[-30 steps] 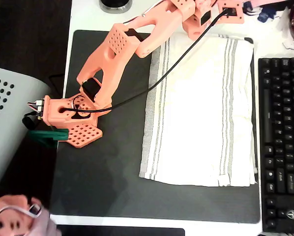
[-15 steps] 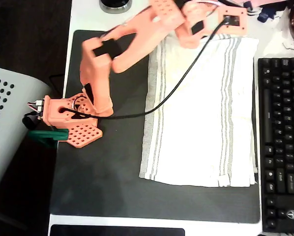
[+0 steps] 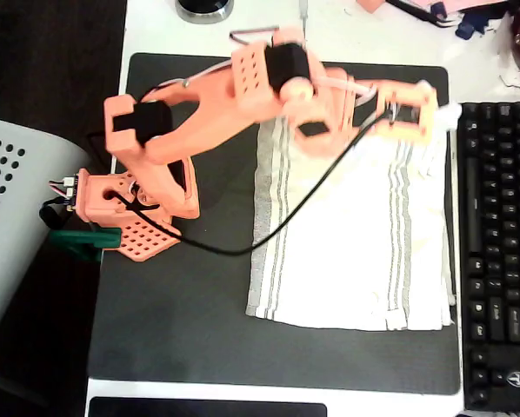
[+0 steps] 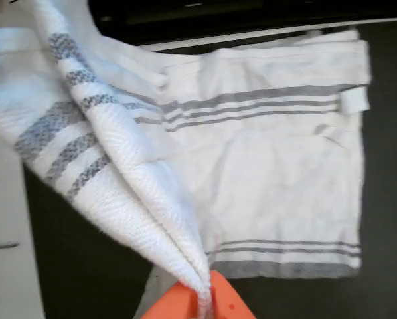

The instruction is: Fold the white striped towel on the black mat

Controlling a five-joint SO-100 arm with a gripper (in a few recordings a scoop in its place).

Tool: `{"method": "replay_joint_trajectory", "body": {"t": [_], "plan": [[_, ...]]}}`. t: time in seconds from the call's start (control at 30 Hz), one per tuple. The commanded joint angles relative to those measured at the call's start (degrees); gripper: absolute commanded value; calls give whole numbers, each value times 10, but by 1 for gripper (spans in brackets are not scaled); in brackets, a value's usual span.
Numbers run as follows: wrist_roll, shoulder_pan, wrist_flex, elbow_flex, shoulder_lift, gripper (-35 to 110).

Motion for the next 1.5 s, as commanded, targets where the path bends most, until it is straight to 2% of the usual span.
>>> {"method": "replay_joint_trajectory", "body": {"t": [0.0,0.23,0.4,0.53,0.63,0.73,0.93,1.07,1.37,1.47], "plan": [[-37,52,-9,22,35,0],[-119,193,-91,123,44,0],[-202,301,-267,279,18,0],[-233,347,-423,381,-26,0],[-242,365,-503,427,-38,5],[-259,377,-540,452,-33,9],[-272,386,-528,445,-12,15],[-260,365,-451,426,53,15],[-273,349,-261,547,246,12],[-307,380,-294,626,259,12]]}}
